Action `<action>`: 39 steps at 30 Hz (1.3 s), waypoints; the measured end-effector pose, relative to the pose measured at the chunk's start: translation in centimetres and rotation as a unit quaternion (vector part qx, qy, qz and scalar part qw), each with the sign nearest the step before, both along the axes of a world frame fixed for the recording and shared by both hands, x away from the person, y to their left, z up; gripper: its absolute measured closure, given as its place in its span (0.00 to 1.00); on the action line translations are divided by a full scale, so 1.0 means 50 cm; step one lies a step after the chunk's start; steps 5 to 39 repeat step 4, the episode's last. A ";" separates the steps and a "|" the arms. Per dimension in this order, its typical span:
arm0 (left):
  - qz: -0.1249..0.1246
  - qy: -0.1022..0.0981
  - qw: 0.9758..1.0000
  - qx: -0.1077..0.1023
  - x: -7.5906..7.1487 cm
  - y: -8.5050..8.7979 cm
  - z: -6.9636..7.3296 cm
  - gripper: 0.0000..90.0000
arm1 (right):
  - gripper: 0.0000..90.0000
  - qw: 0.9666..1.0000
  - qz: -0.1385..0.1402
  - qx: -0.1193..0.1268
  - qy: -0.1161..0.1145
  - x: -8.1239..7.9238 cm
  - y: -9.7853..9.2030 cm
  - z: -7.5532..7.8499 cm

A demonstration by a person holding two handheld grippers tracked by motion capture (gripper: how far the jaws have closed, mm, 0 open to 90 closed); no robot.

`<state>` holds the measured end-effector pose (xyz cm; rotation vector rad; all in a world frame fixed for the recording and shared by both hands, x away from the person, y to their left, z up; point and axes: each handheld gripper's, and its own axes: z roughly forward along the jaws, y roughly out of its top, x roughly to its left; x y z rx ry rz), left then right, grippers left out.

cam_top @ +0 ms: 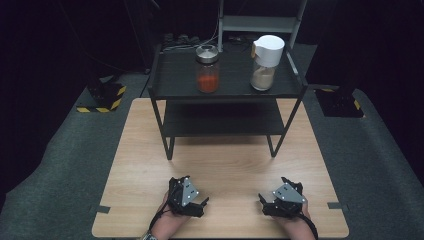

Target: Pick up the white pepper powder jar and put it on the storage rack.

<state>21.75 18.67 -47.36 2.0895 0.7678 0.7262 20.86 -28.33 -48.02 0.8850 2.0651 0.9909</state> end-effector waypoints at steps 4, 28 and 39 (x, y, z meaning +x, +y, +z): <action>0.002 -0.003 1.000 0.001 -0.002 -0.001 -0.001 0.01 | 0.00 1.000 0.003 0.000 0.003 0.001 -0.001 0.001; 0.002 -0.003 1.000 0.001 -0.002 -0.001 -0.001 0.01 | 0.00 1.000 0.003 0.000 0.003 0.001 -0.001 0.001; 0.002 -0.003 1.000 0.001 -0.002 -0.001 -0.001 0.01 | 0.00 1.000 0.003 0.000 0.003 0.001 -0.001 0.001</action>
